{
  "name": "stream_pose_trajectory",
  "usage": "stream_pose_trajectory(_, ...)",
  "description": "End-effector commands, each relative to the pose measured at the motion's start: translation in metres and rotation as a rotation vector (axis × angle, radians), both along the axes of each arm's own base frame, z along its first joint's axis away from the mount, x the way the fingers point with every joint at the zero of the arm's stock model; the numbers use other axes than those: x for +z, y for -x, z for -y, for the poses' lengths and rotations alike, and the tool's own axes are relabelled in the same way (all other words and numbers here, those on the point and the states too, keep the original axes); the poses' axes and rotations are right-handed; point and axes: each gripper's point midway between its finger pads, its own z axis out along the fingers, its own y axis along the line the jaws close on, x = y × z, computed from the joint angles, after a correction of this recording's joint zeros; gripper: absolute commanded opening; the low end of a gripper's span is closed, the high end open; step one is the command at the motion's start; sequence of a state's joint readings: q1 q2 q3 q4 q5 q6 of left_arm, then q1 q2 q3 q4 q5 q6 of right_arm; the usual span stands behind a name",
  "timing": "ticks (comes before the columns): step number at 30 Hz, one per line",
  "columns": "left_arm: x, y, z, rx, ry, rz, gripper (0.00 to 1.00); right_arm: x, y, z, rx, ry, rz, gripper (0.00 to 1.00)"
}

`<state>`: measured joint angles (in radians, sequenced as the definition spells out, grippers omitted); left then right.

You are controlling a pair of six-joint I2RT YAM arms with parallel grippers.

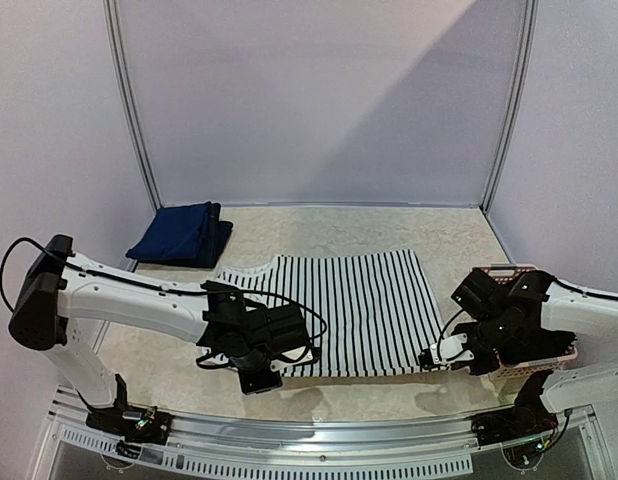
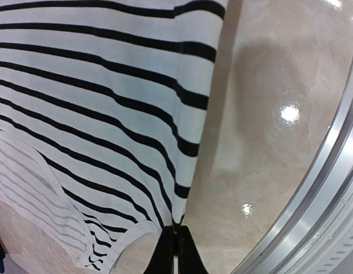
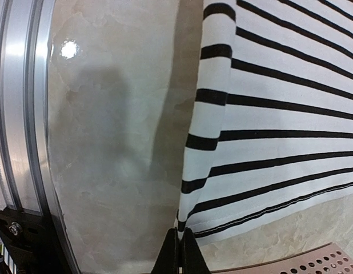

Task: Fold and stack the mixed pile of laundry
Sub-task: Pick up the flattened tank top from the center of the board, then fold the flattened tank top at the center of the board.

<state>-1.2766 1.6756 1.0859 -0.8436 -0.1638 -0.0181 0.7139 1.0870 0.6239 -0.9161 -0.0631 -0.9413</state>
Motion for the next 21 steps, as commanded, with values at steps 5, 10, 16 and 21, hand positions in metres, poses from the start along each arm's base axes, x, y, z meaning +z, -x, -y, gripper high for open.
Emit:
stream_pose_trajectory(5, 0.03, -0.019, -0.012, -0.023, -0.039, 0.084, 0.0, 0.011, 0.007, 0.003, -0.047, -0.006, -0.062, 0.0)
stream_pose_trajectory(10, 0.033, -0.036, -0.019, 0.005, -0.041, 0.091, 0.0, 0.022, -0.001, 0.002, -0.114, -0.056, -0.099, 0.0)
stream_pose_trajectory(16, 0.038, -0.069, -0.016, 0.038, -0.035, 0.125, 0.0, 0.031, -0.027, -0.001, -0.221, -0.122, -0.157, 0.0)
stream_pose_trajectory(21, 0.034, -0.096, -0.011, 0.055, -0.059, 0.148, 0.0, 0.03, -0.052, -0.005, -0.307, -0.138, -0.206, 0.0)
